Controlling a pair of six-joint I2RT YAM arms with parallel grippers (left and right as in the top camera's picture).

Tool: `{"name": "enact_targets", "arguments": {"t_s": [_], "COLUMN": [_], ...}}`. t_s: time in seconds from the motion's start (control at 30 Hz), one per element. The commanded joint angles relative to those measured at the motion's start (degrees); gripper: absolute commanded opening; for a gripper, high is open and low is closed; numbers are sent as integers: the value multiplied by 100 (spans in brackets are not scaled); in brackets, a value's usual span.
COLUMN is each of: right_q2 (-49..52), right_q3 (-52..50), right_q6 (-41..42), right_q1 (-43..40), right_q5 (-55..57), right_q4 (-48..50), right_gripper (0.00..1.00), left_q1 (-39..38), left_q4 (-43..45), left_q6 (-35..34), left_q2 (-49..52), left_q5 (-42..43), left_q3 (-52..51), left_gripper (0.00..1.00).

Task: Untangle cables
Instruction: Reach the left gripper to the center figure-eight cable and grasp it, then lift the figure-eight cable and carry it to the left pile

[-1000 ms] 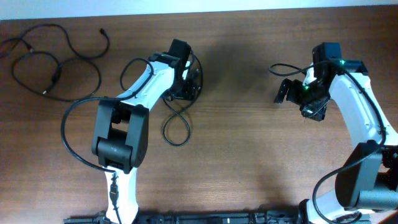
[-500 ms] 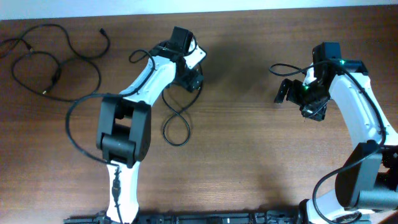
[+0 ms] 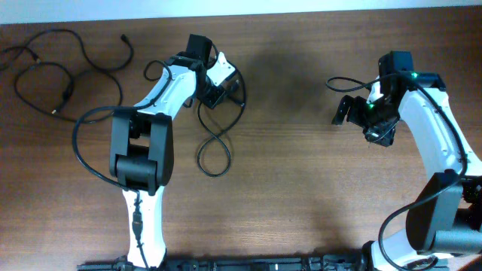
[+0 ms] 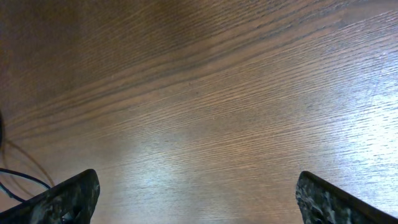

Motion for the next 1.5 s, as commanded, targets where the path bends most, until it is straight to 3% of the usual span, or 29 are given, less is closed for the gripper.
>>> {"name": "enact_targets", "arguments": {"t_s": [0.0,0.07,0.13,0.17,0.3,0.57,0.83,0.93,1.17,1.47], "right_q2": [-66,-66,-66,-66,-66,-66,-66,-66,-66,-66], "right_q3": [22,22,22,22,22,22,22,22,22,22], "right_q6": [-61,-61,-61,-61,-61,-61,-61,-61,-61,-61], "right_q1": [0,0,0,0,0,0,0,0,0,0], "right_q5": [28,28,28,28,28,28,28,28,28,28], "right_q4": [-15,-17,-15,-15,-15,-15,-15,-15,-15,-15], "right_gripper": [98,98,98,98,98,98,98,98,99,98], "left_q1": [15,15,15,15,15,308,826,1051,2050,4039], "left_q4": [-44,-63,-90,-96,-140,-192,-223,-411,-1646,-2065], "left_q6": [39,39,37,37,-186,-2817,-3469,-3901,-5399,-5663], "left_q2": [155,186,254,271,212,-951,-2697,-3213,-3860,-3845], "left_q5": [413,562,557,560,555,542,525,-68,-2437,-2533], "left_q3": [-2,-4,-4,-4,129,1040,1054,1054,1054,957], "left_gripper": [37,27,3,0,0,0,0,0,0,0]}}
